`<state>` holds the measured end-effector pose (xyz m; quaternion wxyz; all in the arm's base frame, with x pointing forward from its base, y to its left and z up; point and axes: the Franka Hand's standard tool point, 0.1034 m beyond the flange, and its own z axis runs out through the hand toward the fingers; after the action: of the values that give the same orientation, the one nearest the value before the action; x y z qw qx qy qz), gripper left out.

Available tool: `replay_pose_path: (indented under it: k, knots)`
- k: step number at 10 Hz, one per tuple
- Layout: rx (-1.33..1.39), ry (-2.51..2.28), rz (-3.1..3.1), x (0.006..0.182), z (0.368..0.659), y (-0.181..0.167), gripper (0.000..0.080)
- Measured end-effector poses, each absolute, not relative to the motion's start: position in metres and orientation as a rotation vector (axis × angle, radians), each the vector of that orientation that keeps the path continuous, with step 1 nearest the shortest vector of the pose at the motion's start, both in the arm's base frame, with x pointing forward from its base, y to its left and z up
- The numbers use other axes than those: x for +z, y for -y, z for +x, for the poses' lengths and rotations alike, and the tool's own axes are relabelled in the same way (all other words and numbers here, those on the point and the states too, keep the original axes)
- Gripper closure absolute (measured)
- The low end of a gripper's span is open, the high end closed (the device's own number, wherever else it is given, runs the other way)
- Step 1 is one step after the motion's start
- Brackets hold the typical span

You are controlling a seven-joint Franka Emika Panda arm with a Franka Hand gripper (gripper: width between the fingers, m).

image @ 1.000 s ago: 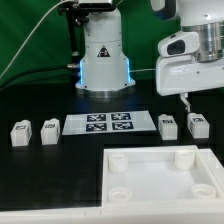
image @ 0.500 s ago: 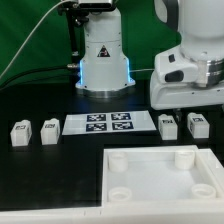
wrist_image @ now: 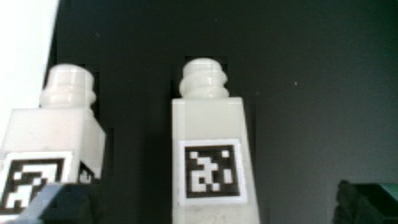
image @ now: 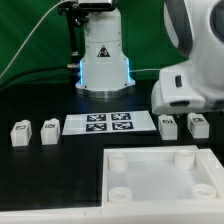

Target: Assemble one leg

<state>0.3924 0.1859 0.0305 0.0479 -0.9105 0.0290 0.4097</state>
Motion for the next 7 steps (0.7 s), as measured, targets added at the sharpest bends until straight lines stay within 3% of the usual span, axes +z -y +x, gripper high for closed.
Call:
replay_pose_path:
  k: [7]
  knots:
    - [1.282,-0.080,-2.780,0.009,0.371,-0.195,0.0151]
